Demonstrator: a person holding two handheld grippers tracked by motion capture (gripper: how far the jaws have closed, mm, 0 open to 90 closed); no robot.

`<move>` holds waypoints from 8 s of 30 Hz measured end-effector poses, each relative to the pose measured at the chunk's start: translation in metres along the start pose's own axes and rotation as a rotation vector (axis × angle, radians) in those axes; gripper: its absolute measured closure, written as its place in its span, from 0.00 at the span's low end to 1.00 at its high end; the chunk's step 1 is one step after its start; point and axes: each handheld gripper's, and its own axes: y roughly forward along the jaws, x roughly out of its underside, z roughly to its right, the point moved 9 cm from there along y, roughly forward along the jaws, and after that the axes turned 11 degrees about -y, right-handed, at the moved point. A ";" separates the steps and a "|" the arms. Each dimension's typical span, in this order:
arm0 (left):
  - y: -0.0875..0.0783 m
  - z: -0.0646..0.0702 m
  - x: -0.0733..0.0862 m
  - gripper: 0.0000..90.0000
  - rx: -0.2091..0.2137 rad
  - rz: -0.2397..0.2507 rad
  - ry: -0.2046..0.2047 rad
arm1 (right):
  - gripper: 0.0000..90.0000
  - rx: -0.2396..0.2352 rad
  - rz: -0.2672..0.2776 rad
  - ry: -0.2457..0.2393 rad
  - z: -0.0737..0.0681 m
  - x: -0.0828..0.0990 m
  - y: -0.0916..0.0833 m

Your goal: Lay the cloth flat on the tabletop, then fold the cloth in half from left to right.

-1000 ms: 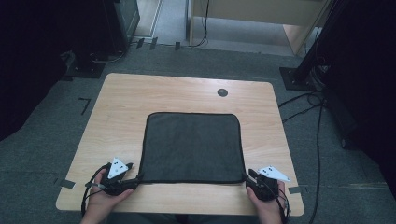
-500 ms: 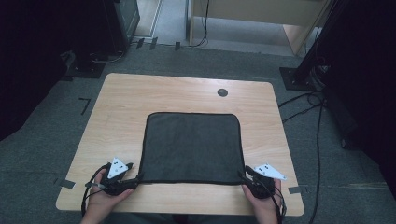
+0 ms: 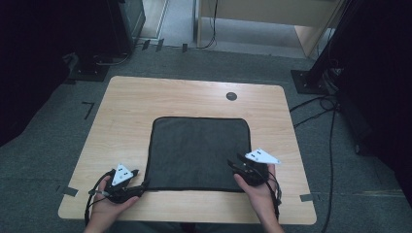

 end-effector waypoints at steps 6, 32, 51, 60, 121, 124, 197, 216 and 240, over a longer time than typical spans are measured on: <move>-0.001 0.000 0.001 0.44 -0.003 -0.003 0.008 | 0.59 -0.056 0.010 -0.053 -0.018 -0.037 0.028; -0.001 0.001 0.001 0.50 0.003 -0.001 0.019 | 0.61 -0.165 -0.037 -0.142 -0.085 -0.121 0.165; -0.001 0.002 0.001 0.51 0.011 -0.002 0.016 | 0.55 -0.189 -0.199 -0.137 -0.109 -0.129 0.264; -0.002 0.004 0.003 0.56 0.016 -0.004 0.036 | 0.56 -0.142 -0.260 -0.151 -0.105 -0.111 0.289; -0.038 -0.040 -0.008 0.95 -0.099 0.131 -0.083 | 1.00 -0.112 -0.189 -0.233 -0.134 -0.175 0.314; -0.048 -0.041 -0.014 0.95 -0.137 0.187 -0.062 | 1.00 -0.129 -0.151 -0.240 -0.135 -0.192 0.308; 0.031 0.097 -0.028 0.59 0.125 0.079 0.058 | 0.84 0.007 -0.128 0.225 0.122 -0.039 0.182; 0.039 0.102 -0.019 0.86 0.128 0.018 0.143 | 0.97 0.124 -0.175 0.088 0.120 -0.048 0.164; 0.043 0.101 -0.017 0.90 0.125 0.003 0.142 | 0.73 0.118 -0.131 0.140 0.120 -0.028 0.132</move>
